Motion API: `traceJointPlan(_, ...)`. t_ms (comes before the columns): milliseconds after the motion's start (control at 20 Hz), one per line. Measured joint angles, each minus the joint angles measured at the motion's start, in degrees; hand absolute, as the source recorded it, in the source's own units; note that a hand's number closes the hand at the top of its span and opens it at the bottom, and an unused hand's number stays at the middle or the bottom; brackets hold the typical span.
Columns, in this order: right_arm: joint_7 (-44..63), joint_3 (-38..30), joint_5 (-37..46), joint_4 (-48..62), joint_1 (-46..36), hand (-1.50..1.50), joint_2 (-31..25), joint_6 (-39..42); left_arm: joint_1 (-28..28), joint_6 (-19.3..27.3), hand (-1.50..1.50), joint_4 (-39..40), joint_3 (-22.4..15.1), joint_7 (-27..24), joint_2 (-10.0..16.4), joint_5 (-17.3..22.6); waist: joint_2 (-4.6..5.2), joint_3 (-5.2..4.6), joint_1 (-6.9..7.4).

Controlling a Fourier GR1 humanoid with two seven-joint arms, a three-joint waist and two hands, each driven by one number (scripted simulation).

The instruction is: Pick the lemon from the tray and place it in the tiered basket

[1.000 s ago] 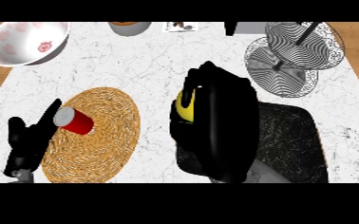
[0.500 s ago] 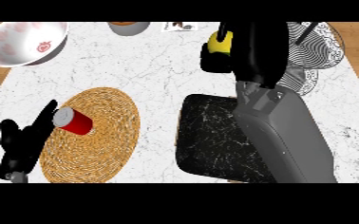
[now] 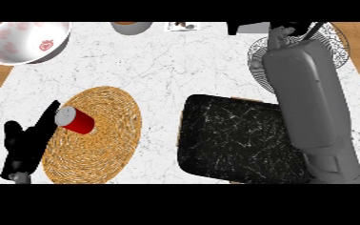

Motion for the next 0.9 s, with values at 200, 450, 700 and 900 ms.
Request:
traceJointPlan(200,-6.8,-3.8,-2.8,10.4,-4.5,1.50,-1.8,-2.9,-0.5,-0.6,0.00,0.1,0.5,0.4,0.3,0.4,0.00,0.01,0.05)
traceJointPlan(450,-10.9,0.1,4.2,18.2,-6.3,1.50,-8.4,-1.2,-1.0,-0.9,0.00,0.8,1.1,0.4,0.7,0.5,0.06,-0.17,-0.04)
traceJointPlan(700,-14.6,4.5,11.7,25.1,-10.0,1.50,-14.8,1.9,-1.9,-1.3,0.00,1.2,0.6,0.5,0.6,0.2,0.17,-0.10,0.25)
traceJointPlan(900,-19.4,5.9,14.6,30.7,-12.8,1.50,-17.9,2.9,-2.0,-0.9,0.00,-0.1,0.5,1.7,0.3,0.1,0.08,-0.04,0.33)
